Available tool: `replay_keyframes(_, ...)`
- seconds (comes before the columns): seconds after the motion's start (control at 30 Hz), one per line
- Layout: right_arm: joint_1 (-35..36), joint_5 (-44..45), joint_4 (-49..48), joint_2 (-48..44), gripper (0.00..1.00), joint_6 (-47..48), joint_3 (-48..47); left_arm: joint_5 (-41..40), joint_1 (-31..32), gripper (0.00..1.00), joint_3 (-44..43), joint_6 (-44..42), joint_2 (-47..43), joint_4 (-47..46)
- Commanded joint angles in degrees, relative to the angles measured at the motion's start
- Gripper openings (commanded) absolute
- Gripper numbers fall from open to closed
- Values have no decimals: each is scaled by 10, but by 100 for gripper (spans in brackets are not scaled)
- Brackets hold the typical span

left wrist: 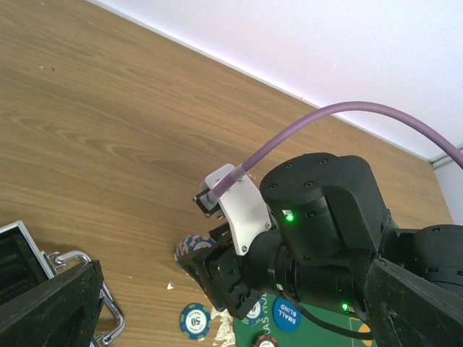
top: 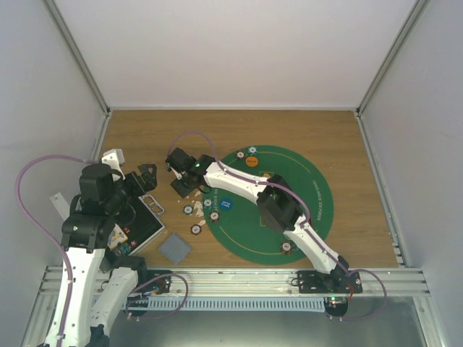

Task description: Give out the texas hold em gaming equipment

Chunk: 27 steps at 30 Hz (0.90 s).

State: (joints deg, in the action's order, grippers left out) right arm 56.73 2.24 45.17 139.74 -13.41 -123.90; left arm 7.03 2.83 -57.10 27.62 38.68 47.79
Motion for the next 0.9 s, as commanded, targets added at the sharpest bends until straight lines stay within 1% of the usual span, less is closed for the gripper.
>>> replay_keyframes(0.0,5,-7,6,14,55,6,-16,2,-5,99,2,3,-2,-21)
replay_keyframes(0.1,5,-7,6,14,51,8,-16,1,-5,99,3,4,-1,-21)
replay_keyframes(0.27,5,-5,3,11,48,10,-19,1,-5,99,3,5,0,-22)
replay_keyframes(0.87,7,-1,3,-11,44,15,-31,0,-5,99,4,10,-1,-23)
